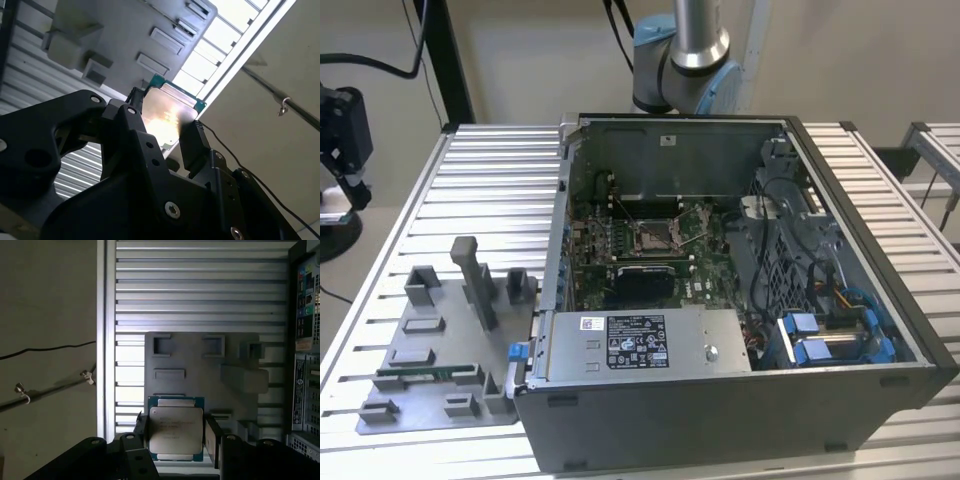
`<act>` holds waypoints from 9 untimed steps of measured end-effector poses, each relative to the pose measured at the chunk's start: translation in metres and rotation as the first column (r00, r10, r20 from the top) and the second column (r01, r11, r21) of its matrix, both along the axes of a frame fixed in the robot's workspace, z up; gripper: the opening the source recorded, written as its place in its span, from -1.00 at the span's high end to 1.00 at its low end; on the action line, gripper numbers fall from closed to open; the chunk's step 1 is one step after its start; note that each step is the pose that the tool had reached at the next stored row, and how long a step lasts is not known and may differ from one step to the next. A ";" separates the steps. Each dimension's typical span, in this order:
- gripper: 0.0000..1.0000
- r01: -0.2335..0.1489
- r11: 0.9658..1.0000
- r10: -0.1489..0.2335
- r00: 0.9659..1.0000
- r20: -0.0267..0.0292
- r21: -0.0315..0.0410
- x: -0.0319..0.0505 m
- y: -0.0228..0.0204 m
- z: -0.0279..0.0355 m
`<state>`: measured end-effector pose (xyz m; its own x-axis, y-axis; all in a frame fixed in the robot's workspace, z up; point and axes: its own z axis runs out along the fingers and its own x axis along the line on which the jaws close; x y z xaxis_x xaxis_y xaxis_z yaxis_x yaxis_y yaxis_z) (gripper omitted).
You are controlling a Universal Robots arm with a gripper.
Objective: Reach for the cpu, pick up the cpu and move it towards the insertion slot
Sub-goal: 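Pick up the cpu and move it towards the insertion slot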
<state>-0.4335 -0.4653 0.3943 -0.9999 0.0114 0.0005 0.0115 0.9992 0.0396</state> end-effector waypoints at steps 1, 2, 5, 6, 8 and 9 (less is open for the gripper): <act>1.00 0.000 1.000 0.000 1.000 0.000 0.000 0.0009 0.0000 0.0000; 1.00 0.000 1.000 0.000 1.000 0.000 0.000 0.0019 0.0000 0.0000; 1.00 0.000 1.000 0.000 1.000 0.000 0.000 0.0052 0.0000 0.0000; 1.00 0.000 1.000 0.000 1.000 0.000 0.000 0.0063 0.0000 0.0000; 1.00 0.000 1.000 0.000 1.000 0.000 0.000 0.0078 0.0001 -0.0001; 1.00 0.000 1.000 0.000 1.000 0.000 0.000 0.0079 0.0001 -0.0001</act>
<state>-0.4256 -0.4652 0.3942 -0.9999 0.0116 0.0004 0.0116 0.9991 0.0397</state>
